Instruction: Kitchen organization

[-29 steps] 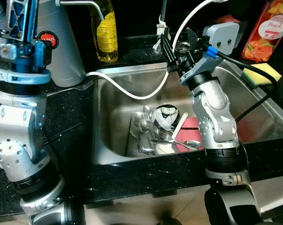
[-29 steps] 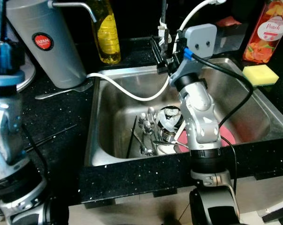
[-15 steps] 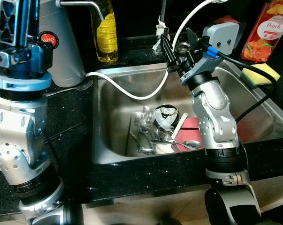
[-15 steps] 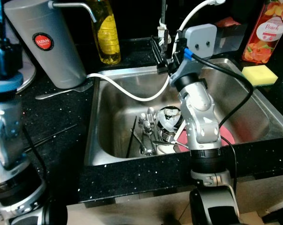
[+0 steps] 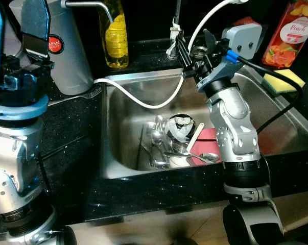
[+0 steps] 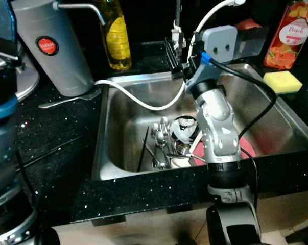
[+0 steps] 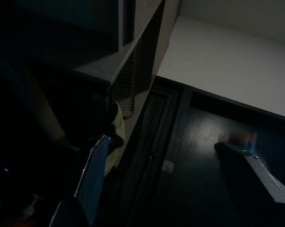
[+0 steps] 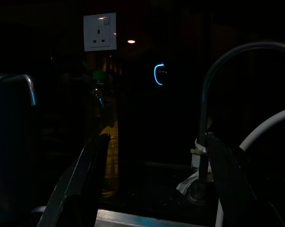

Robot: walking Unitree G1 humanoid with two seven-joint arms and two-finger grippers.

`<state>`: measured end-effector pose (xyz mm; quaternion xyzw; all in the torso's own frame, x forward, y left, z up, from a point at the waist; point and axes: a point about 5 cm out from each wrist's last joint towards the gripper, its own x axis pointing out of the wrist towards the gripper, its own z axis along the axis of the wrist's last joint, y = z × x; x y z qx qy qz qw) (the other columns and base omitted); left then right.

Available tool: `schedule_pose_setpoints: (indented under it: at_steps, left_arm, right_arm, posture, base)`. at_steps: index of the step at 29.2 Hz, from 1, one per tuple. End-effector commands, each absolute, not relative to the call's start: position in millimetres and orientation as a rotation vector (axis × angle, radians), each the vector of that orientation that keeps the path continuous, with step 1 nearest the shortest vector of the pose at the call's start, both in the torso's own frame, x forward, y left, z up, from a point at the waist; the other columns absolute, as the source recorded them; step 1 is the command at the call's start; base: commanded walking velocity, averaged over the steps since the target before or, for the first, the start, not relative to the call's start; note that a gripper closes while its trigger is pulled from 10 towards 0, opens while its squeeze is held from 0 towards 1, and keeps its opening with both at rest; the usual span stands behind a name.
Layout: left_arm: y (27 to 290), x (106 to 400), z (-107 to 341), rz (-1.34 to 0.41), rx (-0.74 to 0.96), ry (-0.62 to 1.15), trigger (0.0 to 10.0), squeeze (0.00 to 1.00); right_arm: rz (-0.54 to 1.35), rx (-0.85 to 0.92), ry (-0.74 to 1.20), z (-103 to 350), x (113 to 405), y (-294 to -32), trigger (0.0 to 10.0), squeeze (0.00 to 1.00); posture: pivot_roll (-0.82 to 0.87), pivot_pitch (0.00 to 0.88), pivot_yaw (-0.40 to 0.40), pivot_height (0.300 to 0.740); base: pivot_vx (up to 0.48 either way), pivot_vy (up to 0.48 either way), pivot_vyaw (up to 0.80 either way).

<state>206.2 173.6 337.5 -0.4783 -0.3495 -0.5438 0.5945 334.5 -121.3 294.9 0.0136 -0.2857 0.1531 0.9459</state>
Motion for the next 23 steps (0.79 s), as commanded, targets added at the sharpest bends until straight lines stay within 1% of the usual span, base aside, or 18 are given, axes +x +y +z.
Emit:
schedule_pose_setpoints:
  at_steps: [1,4,5,6,14,23]
  left_arm:
    - [170,201,343,-1.293,-1.094,-0.82,10.0,1.0]
    - [169,202,344,-1.284,-1.095,-0.816,10.0,1.0]
    - [170,203,344,-1.28,-1.102,-0.813,10.0,0.63]
    - [170,204,343,-1.273,-1.089,-0.805,10.0,0.0]
    - [164,204,331,-1.284,-1.009,-0.755,10.0,0.0]
    - [159,204,328,-1.284,-0.976,-0.737,10.0,0.0]
  right_arm:
    - [0.311,0.033,-0.585,296,336,-120,10.0,0.0]
    - [0.311,0.033,-0.586,296,336,-120,10.0,0.0]
    - [0.311,0.034,-0.586,296,336,-120,10.0,0.0]
    - [0.311,0.034,-0.587,296,336,-120,10.0,0.0]
    - [0.314,0.033,-0.591,296,336,-120,10.0,0.0]
    - [0.318,0.033,-0.593,297,336,-119,10.0,0.0]
  posture:
    - [-0.07,0.01,0.054,0.74]
    - [-0.07,0.009,0.055,0.74]
    - [-0.07,0.008,0.055,0.74]
    - [-0.07,0.007,0.055,0.74]
    - [-0.07,0.001,0.054,0.74]
    - [-0.06,0.0,0.054,0.74]
  base:
    - [0.0,0.0,0.0]
    - [0.0,0.0,0.0]
    - [0.0,0.0,0.0]
    - [0.0,0.0,0.0]
    - [0.0,0.0,0.0]
    - [0.0,0.0,0.0]
